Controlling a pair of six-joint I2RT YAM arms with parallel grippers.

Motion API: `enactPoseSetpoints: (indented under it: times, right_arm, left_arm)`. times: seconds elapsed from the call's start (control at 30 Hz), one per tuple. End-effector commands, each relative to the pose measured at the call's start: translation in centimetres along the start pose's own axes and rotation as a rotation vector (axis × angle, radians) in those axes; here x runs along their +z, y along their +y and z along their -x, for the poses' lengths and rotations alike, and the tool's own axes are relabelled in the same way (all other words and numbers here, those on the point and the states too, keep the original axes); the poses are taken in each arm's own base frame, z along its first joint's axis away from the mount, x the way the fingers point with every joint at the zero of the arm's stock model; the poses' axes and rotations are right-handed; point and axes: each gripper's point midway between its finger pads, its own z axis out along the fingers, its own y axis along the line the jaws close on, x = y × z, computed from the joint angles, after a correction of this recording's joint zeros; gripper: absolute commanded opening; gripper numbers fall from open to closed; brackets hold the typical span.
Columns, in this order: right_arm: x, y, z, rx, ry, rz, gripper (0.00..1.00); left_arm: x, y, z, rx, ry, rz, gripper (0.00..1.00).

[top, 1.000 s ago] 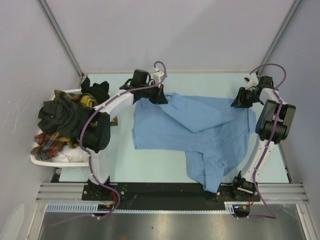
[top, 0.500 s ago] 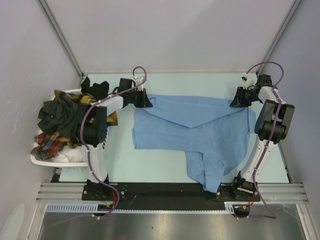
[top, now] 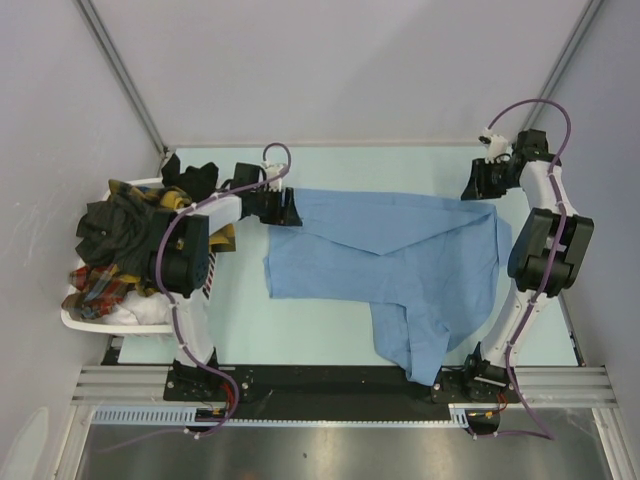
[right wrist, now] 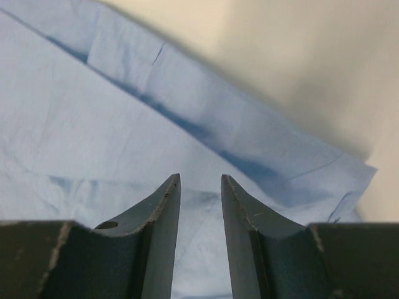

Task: Fold and stack the long sleeve shirts
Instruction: Fold the shirt

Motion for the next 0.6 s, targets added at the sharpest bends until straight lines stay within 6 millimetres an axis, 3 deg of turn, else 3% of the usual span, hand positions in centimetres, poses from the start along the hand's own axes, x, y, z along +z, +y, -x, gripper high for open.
enactPoseSetpoints:
  times: [0.0,0.07,0.17,0.37,0.57]
  right_arm:
    - [-3.0,1.9,-1.0,-0.099,0.038,-0.019,0.38]
    - [-2.9,2.1,-1.7,-0.118,0.057,-0.022,0.38]
    - [-1.7,2.1,-2.6,-0.127,0.087,-0.038,0.42]
    - [1.4,0.0,-2.6,-0.117,0.119,-0.089,0.57]
    - [3.0,-1.8,-1.9,-0.151,0.133,-0.112,0.58]
  left_arm:
    - [-5.2,-0.1,1.5,0.173,-0.04,0.128,0.66]
    - [-6.6,0.4,1.7,0.211,-0.049,0.196,0.66]
    - [-7.1,0.3,1.2,0.255,-0.035,0.193,0.66]
    - [-6.4,-0.3,1.1,0.31,0.008,0.135,0.66]
    - [-5.9,-1.6,1.2,0.385,0.025,0.088,0.65]
